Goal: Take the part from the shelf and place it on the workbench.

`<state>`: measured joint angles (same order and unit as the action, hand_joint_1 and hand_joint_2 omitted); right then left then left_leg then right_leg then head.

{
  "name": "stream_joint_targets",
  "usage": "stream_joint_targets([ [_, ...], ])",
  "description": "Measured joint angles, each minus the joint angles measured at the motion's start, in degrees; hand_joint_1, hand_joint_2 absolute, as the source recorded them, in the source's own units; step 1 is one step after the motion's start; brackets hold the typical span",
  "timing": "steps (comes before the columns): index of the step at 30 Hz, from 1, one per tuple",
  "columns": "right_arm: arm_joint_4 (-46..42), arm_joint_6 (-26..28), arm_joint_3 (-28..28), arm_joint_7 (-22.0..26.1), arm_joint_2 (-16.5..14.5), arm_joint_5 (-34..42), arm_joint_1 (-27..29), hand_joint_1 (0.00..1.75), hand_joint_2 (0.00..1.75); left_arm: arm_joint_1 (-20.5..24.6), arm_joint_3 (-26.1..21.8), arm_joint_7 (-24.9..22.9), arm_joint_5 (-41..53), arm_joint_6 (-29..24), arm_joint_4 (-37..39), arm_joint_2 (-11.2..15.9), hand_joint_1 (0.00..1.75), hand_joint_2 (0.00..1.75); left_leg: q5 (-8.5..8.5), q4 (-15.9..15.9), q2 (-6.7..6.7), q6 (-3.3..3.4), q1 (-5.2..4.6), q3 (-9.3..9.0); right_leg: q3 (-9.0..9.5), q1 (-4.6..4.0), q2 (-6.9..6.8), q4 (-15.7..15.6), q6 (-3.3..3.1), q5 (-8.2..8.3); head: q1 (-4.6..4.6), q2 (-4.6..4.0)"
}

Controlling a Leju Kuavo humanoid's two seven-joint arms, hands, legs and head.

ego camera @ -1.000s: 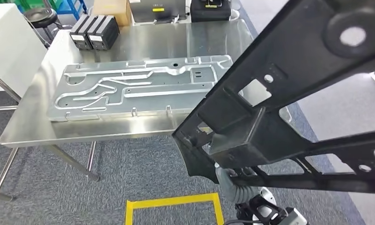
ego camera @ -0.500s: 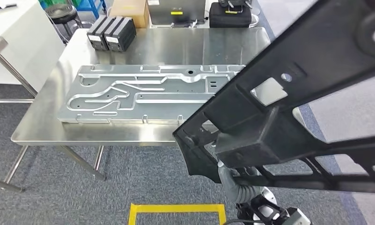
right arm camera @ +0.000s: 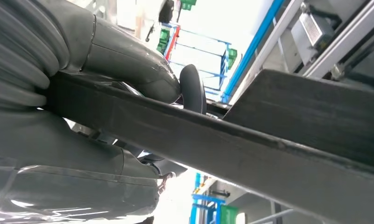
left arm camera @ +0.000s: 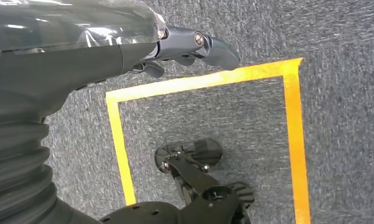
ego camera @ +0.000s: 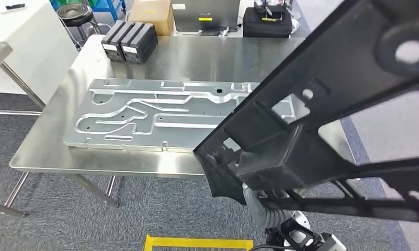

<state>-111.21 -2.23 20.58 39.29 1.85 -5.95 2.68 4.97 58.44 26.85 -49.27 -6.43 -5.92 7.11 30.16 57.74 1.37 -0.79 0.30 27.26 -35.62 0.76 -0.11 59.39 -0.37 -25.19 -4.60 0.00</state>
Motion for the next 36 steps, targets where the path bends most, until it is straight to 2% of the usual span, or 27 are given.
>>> stream_joint_targets([
  [1, 0.0, 0.0, 0.0, 0.0, 0.0, -0.1, -0.1, 1.75, 1.75, 0.0, -0.2, 0.1, 0.0, -0.1, 0.0, 0.0, 0.0, 1.75, 0.02, 1.1, -0.15, -0.25, 0.04, 0.24, 0.5, 0.07, -0.03, -0.2, -0.43, -0.14, -0.01, 0.0],
  [2, 0.0, 0.2, 0.0, 0.0, 0.0, -0.2, -0.2, 1.75, 1.75, 0.1, -0.4, 0.2, 0.0, -0.1, 0.0, 0.0, 0.0, 1.75, 0.29, 3.2, -0.32, -0.47, 0.11, 1.29, 1.04, 0.12, -0.11, -0.4, -0.78, -0.36, -0.01, 0.0],
  [3, 0.0, 0.5, -0.1, -0.1, 0.0, -0.5, -0.4, 1.75, 1.75, 0.1, -0.6, 0.3, 0.0, -0.1, 0.0, 0.0, 0.0, 1.75, 0.93, 6.3, -0.5, -0.7, 0.19, 3.13, 1.56, 0.17, -0.19, -0.5, -1.04, -0.61, -0.01, 0.0],
  [5, 0.3, 1.7, -0.7, -0.6, -0.1, -1.4, -0.9, 1.75, 1.75, 0.0, -0.7, 0.5, 0.0, 0.1, 0.0, 0.1, 0.0, 1.75, 3.47, 13.5, -0.7, -1.17, 0.27, 8.03, 2.32, 0.1, -0.25, -0.6, -1.31, -1.32, -0.01, 0.0],
  [6, 0.7, 2.6, -1.3, -1.2, -0.1, -2.0, -1.4, 1.75, 1.75, -0.1, -0.7, 0.5, 0.0, 0.2, 0.0, 0.1, 0.0, 1.75, 4.64, 15.9, -0.75, -1.27, 0.28, 10.1, 2.76, 0.06, -0.22, -0.6, -1.34, -1.7, -0.01, 0.0],
  [7, 1.5, 3.5, -2.2, -2.0, -0.2, -2.5, -2.2, 1.75, 1.75, -0.2, -0.7, 0.6, 0.0, 0.3, 0.0, 0.2, 0.0, 1.75, 4.91, 16.5, -0.79, -1.22, 0.29, 11.4, 3.3, 0.04, -0.17, -0.6, -1.34, -2.08, -0.01, 0.0],
  [8, 2.8, 4.5, -3.3, -2.9, -0.2, -3.1, -3.5, 1.75, 1.75, -0.3, -0.7, 0.7, 0.0, 0.5, 0.0, 0.2, 0.0, 1.75, 3.89, 15.2, -0.83, -1.06, 0.29, 11.78, 3.88, 0.03, -0.09, -0.6, -1.31, -2.45, -0.01, 0.0],
  [9, 4.6, 5.7, -4.5, -3.8, -0.2, -3.8, -5.1, 1.75, 1.75, -0.3, -0.7, 0.9, 0.0, 0.5, 0.0, 0.2, 0.0, 1.75, 1.48, 12.2, -0.89, -0.78, 0.28, 11.36, 4.5, 0.03, -0.04, -0.6, -1.22, -2.82, -0.01, 0.0],
  [10, 6.7, 7.2, -5.9, -4.5, -0.2, -4.8, -7.0, 1.75, 1.75, -0.2, -0.7, 1.1, 0.0, 0.5, 0.0, 0.2, 0.0, 1.75, -1.74, 8.3, -1.0, -0.47, 0.27, 10.57, 4.97, 0.02, 0.0, -0.6, -1.07, -3.18, -0.01, 0.0],
  [11, 9.3, 9.4, -7.3, -5.3, 0.0, -6.4, -9.1, 1.75, 1.75, -0.2, -0.7, 1.3, 0.0, 0.6, 0.0, 0.2, 0.0, 1.75, -4.11, 5.0, -1.16, -0.22, 0.16, 9.97, 5.35, -0.05, 0.09, -0.5, -0.82, -3.52, -0.01, 0.0],
  [12, 12.0, 12.1, -8.7, -6.1, 0.3, -8.6, -11.7, 1.75, 1.75, -0.1, -0.7, 1.5, 0.0, 0.6, 0.0, 0.3, 0.0, 1.75, -5.71, 2.7, -1.28, 0.02, 0.03, 9.6, 5.5, -0.13, 0.16, -0.4, -0.5, -3.82, -0.01, 0.0],
  [13, 15.2, 15.4, -10.1, -7.1, 0.8, -11.3, -14.6, 1.75, 1.75, -0.1, -0.6, 1.7, 0.0, 0.7, 0.0, 0.3, 0.0, 1.75, -6.55, 1.8, -1.35, 0.28, -0.13, 9.52, 5.49, -0.17, 0.23, -0.4, -0.12, -4.07, -0.01, 0.0],
  [15, 22.1, 21.6, -12.9, -10.1, 2.6, -17.5, -21.4, 1.75, 1.75, 0.0, -0.3, 1.9, 0.0, 0.7, 0.0, 0.4, 0.0, 1.75, -6.91, 1.6, -1.22, 0.93, -0.23, 9.51, 5.5, -0.23, 0.22, -0.2, 0.71, -4.49, -0.01, 0.0],
  [17, 28.0, 25.3, -14.8, -13.2, 4.5, -23.7, -27.3, 1.75, 1.75, 0.3, 0.0, 2.0, 0.0, 0.6, 0.0, 0.5, 0.0, 1.75, -7.35, 1.2, -1.04, 1.67, -0.04, 9.21, 4.81, -0.22, 0.11, 1.8, 1.35, -5.51, -0.01, 0.0],
  [18, 30.5, 26.5, -15.2, -14.5, 5.3, -26.6, -29.7, 1.75, 1.75, 0.4, 0.1, 2.0, 0.0, 0.6, 0.0, 0.5, 0.0, 1.75, -7.38, 1.0, -1.0, 1.99, 0.06, 9.04, 3.54, -0.24, 0.08, 4.3, 1.55, -6.72, -0.01, 0.0],
  [20, 34.7, 28.3, -15.4, -16.1, 6.2, -30.6, -33.1, 1.75, 1.75, 0.5, 0.3, 2.1, 0.0, 0.6, 0.0, 0.5, 0.0, 1.75, -7.1, 0.9, -0.95, 2.44, -0.03, 8.9, -0.81, -0.2, 0.15, 11.5, 1.79, -9.74, -0.01, 0.0],
  [21, 36.3, 28.8, -15.5, -16.5, 6.4, -31.6, -34.0, 1.75, 1.75, 0.5, 0.4, 2.1, 0.0, 0.6, 0.0, 0.5, 0.0, 1.75, -6.94, 0.9, -0.88, 2.55, -0.08, 8.84, -2.91, -0.15, 0.14, 14.4, 1.87, -10.52, -0.01, 0.0],
  [22, 37.6, 29.1, -15.5, -16.9, 6.5, -32.4, -34.5, 1.75, 1.75, 0.6, 0.4, 2.1, 0.0, 0.5, 0.0, 0.5, 0.0, 1.75, -6.74, 1.0, -0.74, 2.59, -0.1, 8.7, -4.33, -0.09, 0.14, 15.9, 1.9, -10.18, -0.01, 0.0],
  [23, 38.8, 29.4, -15.5, -17.6, 6.6, -33.4, -34.8, 1.75, 1.75, 0.6, 0.5, 2.1, 0.0, 0.5, 0.0, 0.5, 0.0, 1.75, -6.5, 1.0, -0.55, 2.57, -0.1, 8.46, -4.75, -0.05, 0.13, 15.2, 1.86, -8.6, -0.01, 0.0],
  [25, 40.8, 30.3, -15.5, -19.8, 6.9, -37.0, -36.0, 1.75, 1.75, 0.6, 0.8, 2.1, 0.0, 0.5, 0.0, 0.5, 0.0, 1.75, -5.96, 1.1, -0.16, 2.35, -0.13, 7.83, -2.91, -0.02, 0.13, 8.3, 1.54, -3.15, -0.01, 0.0],
  [26, 42.0, 30.8, -15.4, -21.2, 7.1, -39.7, -37.0, 1.75, 1.75, 0.7, 1.0, 2.2, 0.0, 0.5, 0.0, 0.5, 0.0, 1.75, -5.71, 1.1, -0.05, 2.17, -0.27, 7.62, -1.66, -0.15, 0.15, 4.7, 1.33, -1.07, -0.01, 0.0],
  [27, 43.6, 31.4, -15.1, -22.9, 7.2, -43.1, -38.4, 1.75, 1.75, 0.8, 1.1, 2.2, 0.0, 0.5, 0.0, 0.5, 0.0, 1.75, -5.53, 1.2, 0.0, 1.97, -0.38, 7.58, -0.78, -0.26, 0.16, 2.0, 1.12, 0.15, -0.01, 0.0],
  [29, 47.9, 32.5, -13.8, -27.1, 7.3, -51.7, -41.6, 1.75, 1.75, 1.2, 1.4, 2.3, 0.0, 0.4, 0.0, 0.5, 0.0, 1.75, -5.38, 1.1, -0.01, 1.52, -0.57, 7.7, -0.31, -0.5, 0.28, 0.3, 0.8, 0.32, -0.01, 0.0],
  [32, 56.1, 32.8, -10.4, -33.2, 7.2, -65.1, -47.4, 1.75, 1.75, 1.9, 1.8, 2.3, 0.0, 0.2, 0.0, 0.6, 0.0, 1.75, -4.54, 2.0, -0.2, 0.67, -0.63, 8.14, -0.04, -0.02, 0.29, -0.5, 0.01, 0.43, -0.01, 0.0],
  [34, 61.3, 30.9, -7.8, -35.2, 6.7, -71.3, -51.3, 1.75, 1.75, 2.2, 2.0, 2.5, 0.0, 0.2, 0.0, 0.7, 0.0, 1.75, -1.91, 7.2, -0.44, 0.09, -0.37, 10.62, 0.32, 0.17, 0.13, -0.8, -0.47, 0.39, -0.01, 0.0],
  [36, 66.3, 27.9, -5.1, -36.0, 5.6, -75.8, -54.4, 1.75, 1.75, 2.2, 2.3, 2.9, 0.0, 0.6, 0.0, 0.8, 0.0, 1.75, 0.8, 14.8, -0.62, -0.36, -0.04, 14.69, 0.56, 0.15, 0.08, -0.8, -0.72, 0.15, -0.01, 0.0],
])
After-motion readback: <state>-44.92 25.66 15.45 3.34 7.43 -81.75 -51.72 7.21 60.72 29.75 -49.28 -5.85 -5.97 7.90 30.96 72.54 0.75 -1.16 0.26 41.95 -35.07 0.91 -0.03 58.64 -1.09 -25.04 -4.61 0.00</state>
